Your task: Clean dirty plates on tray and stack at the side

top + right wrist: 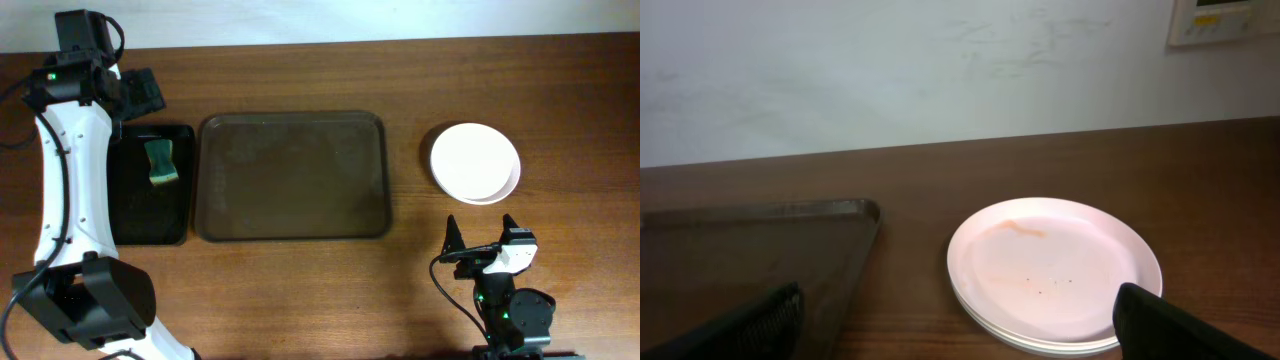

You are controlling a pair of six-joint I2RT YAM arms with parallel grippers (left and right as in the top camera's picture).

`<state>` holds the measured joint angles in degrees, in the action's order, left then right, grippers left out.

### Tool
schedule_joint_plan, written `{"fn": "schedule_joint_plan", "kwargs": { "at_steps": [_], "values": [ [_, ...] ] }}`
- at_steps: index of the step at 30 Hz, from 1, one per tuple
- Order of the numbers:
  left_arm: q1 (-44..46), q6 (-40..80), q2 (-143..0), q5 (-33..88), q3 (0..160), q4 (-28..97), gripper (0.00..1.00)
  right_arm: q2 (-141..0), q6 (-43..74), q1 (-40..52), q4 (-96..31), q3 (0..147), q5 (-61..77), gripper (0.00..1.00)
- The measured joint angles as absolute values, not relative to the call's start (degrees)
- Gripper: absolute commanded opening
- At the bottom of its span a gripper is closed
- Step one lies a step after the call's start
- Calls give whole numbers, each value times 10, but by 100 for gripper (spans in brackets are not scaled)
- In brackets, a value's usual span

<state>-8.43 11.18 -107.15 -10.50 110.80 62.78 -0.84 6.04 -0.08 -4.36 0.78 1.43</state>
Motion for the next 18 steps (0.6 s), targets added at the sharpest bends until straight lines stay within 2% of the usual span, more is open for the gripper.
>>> {"fn": "schedule_joint_plan", "kwargs": {
  "at_steps": [14,18],
  "values": [
    [-83,112,-1067,-105,1108,628,99,-8,61,-1,-44,8,14,98],
    [-53,112,-1015,-105,1099,627,99,-8,61,-1,-44,8,14,98]
  ]
}}
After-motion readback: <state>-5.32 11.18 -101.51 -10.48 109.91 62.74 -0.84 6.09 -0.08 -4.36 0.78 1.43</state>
